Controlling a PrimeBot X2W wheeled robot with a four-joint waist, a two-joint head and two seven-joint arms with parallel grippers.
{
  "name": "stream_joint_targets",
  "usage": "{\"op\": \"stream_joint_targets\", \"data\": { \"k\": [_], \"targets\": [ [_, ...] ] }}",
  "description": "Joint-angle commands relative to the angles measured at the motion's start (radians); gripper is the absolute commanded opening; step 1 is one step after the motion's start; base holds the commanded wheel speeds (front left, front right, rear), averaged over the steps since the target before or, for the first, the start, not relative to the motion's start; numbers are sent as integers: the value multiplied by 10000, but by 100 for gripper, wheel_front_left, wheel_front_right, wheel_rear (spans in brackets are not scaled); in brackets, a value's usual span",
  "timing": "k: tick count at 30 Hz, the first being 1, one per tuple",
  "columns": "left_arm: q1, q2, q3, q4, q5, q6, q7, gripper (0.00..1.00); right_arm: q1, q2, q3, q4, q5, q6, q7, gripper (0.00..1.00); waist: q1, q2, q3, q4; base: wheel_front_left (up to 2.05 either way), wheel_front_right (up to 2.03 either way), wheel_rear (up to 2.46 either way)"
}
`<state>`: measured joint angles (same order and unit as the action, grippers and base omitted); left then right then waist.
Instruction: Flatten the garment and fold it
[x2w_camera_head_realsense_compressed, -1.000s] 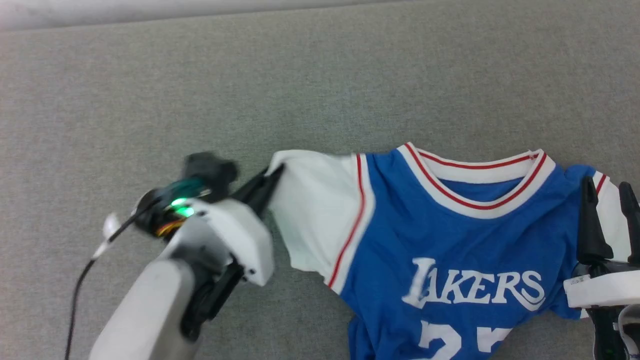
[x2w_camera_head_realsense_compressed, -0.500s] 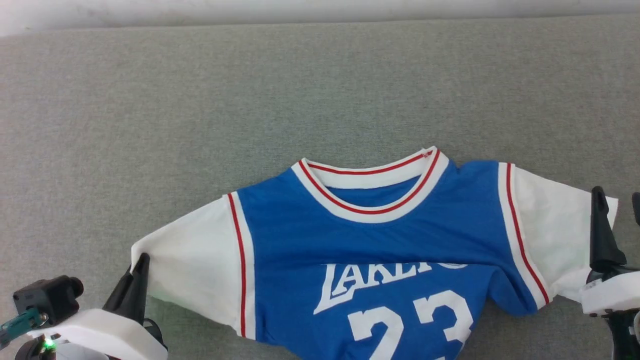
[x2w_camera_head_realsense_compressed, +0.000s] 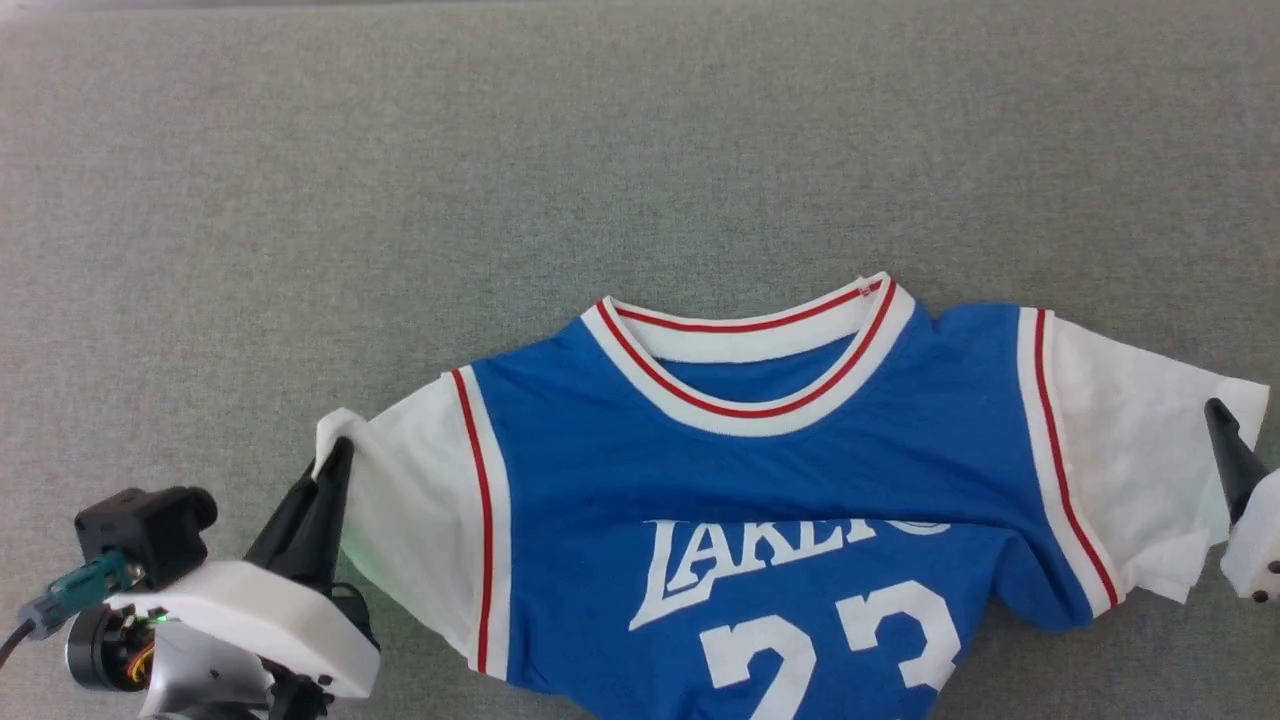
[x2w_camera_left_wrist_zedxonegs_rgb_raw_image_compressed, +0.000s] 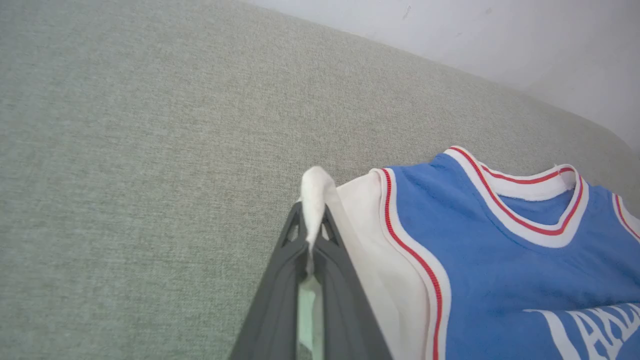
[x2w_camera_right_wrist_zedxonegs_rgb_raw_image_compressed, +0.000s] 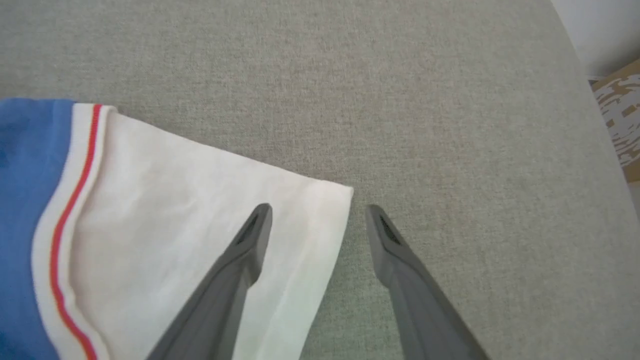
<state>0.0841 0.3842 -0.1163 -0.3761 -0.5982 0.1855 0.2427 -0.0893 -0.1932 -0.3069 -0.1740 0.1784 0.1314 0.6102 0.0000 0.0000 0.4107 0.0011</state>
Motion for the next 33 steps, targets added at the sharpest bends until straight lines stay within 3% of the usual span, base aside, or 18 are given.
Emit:
{"op": "stream_joint_targets", "data": {
  "k": [1,6,15,16,17,23,33],
  "targets": [
    [-168,28,-25,-27,59,-45,17,0,-171,-25,-19,12,47,-7,77,100,0,0,175,29,0,0,0],
    [-365,49,-141,-15,139,-55,59,0,-264,-190,-267,186,138,-7,419,100,0,0,474,103,0,0,0],
    [-518,109,-119,-97,195,12,66,0,-468,150,-141,900,372,-7,319,100,0,0,793,258,0,0,0],
    [-530,117,-109,-108,193,22,74,0,-488,236,-162,1017,430,-7,433,30,0,0,790,267,0,0,0],
    [-537,124,-102,-115,190,33,84,0,-502,324,-157,1098,501,-7,577,0,0,0,772,275,0,0,0],
    [-516,179,-28,-137,173,71,69,0,-639,592,-345,813,703,-7,884,0,0,0,394,245,0,0,0],
    [-1909,133,114,163,543,-81,-795,0,-1553,867,-12,-551,1190,-7,33,0,0,0,-984,-139,0,0,0]
  ]
}}
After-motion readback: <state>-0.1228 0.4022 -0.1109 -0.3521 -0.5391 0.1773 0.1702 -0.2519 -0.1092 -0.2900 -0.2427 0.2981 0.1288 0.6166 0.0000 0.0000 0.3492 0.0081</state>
